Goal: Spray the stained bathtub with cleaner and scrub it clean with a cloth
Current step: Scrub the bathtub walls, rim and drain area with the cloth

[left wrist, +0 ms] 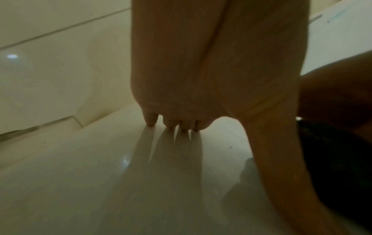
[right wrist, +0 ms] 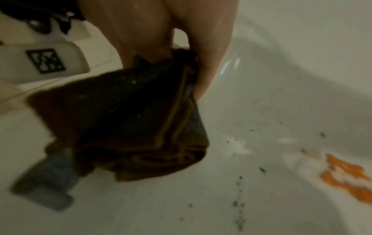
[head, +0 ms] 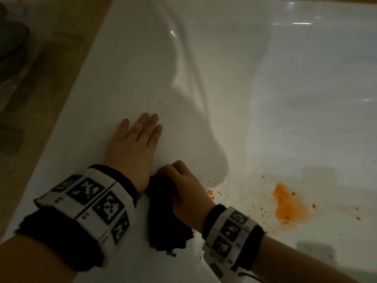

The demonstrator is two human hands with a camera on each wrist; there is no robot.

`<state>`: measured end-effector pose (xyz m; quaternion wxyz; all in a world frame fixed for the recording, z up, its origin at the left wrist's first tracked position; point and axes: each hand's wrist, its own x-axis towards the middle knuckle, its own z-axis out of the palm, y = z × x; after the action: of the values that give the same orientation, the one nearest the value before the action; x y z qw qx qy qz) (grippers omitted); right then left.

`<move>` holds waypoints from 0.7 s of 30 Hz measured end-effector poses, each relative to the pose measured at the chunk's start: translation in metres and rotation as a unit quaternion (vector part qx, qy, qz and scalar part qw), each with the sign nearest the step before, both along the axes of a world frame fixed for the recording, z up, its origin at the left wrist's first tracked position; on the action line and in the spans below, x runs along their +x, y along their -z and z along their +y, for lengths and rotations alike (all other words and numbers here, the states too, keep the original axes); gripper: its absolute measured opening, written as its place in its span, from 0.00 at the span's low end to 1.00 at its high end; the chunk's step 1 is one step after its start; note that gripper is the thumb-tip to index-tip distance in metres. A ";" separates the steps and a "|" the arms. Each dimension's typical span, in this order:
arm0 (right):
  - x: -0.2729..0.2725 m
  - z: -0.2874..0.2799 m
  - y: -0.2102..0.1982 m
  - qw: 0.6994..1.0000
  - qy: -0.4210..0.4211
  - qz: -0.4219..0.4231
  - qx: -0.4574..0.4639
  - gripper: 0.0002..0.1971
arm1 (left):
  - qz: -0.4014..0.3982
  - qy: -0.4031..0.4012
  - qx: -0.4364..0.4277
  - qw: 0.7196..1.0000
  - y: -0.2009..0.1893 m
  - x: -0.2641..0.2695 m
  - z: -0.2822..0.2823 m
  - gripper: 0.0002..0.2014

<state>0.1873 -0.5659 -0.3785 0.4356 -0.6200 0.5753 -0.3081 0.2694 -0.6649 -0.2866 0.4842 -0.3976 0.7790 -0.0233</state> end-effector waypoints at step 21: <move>-0.157 -0.109 0.051 0.908 0.327 0.254 0.062 0.20 | 0.009 -0.028 -0.012 1.000 0.007 -0.013 0.005 0.52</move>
<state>0.0308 -0.6748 -0.4295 0.1872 -0.4259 0.8550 -0.2292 0.2562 -0.6596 -0.2940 0.4730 -0.4250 0.7716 -0.0155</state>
